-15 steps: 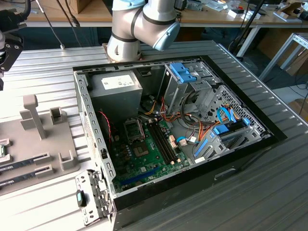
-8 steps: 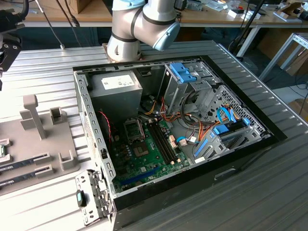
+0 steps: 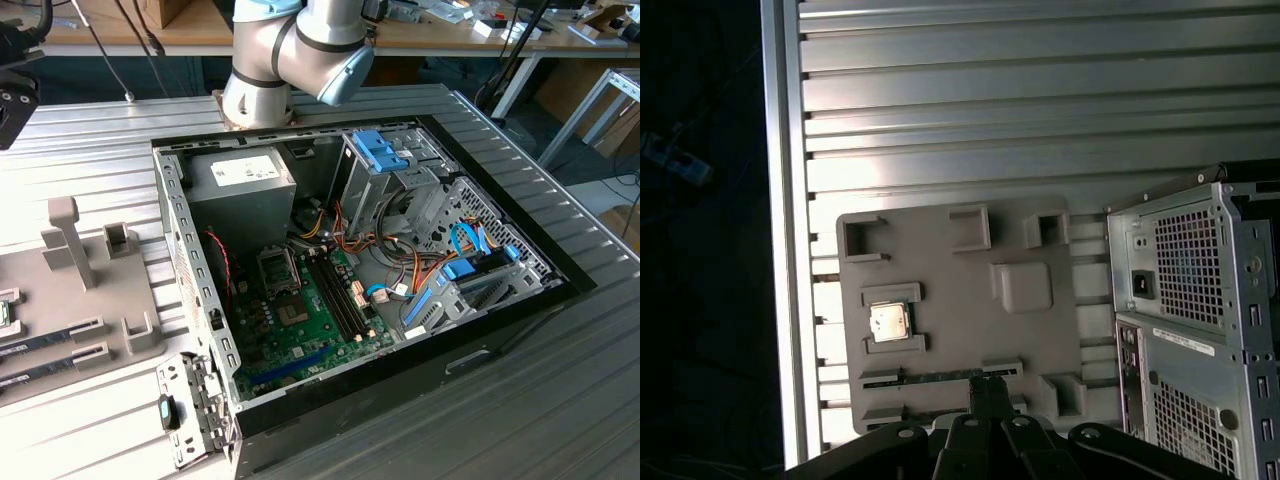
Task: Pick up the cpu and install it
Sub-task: 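Reach for the cpu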
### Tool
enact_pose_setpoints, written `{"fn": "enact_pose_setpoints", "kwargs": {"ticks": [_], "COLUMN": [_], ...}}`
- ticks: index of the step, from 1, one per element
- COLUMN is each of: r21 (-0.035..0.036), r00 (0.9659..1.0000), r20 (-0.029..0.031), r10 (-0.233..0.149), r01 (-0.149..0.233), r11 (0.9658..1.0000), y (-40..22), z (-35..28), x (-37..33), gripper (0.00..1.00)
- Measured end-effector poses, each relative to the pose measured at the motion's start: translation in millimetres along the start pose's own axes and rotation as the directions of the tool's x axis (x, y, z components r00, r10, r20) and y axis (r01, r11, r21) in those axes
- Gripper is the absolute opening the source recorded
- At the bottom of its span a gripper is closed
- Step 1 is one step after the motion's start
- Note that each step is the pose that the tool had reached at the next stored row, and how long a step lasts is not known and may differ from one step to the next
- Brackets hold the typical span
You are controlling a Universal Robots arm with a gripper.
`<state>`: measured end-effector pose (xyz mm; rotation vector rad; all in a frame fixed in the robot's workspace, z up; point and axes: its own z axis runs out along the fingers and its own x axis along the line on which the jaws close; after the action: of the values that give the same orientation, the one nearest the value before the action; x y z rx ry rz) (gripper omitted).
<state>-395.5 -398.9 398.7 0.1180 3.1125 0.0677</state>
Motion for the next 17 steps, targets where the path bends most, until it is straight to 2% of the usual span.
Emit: {"fn": "enact_pose_setpoints", "kwargs": {"ticks": [7, 17], "r21": [0.0, 0.0], "r00": [1.0, 1.0], "r20": [0.0001, 0.0], "r10": [0.0, 0.0], "r01": [0.0, 0.0], "r11": [1.0, 1.0], "y": [-0.2, -0.5], "z": [0.8, 4.6], "x": [2.8, 3.2], "gripper": [0.1, 0.1]}}
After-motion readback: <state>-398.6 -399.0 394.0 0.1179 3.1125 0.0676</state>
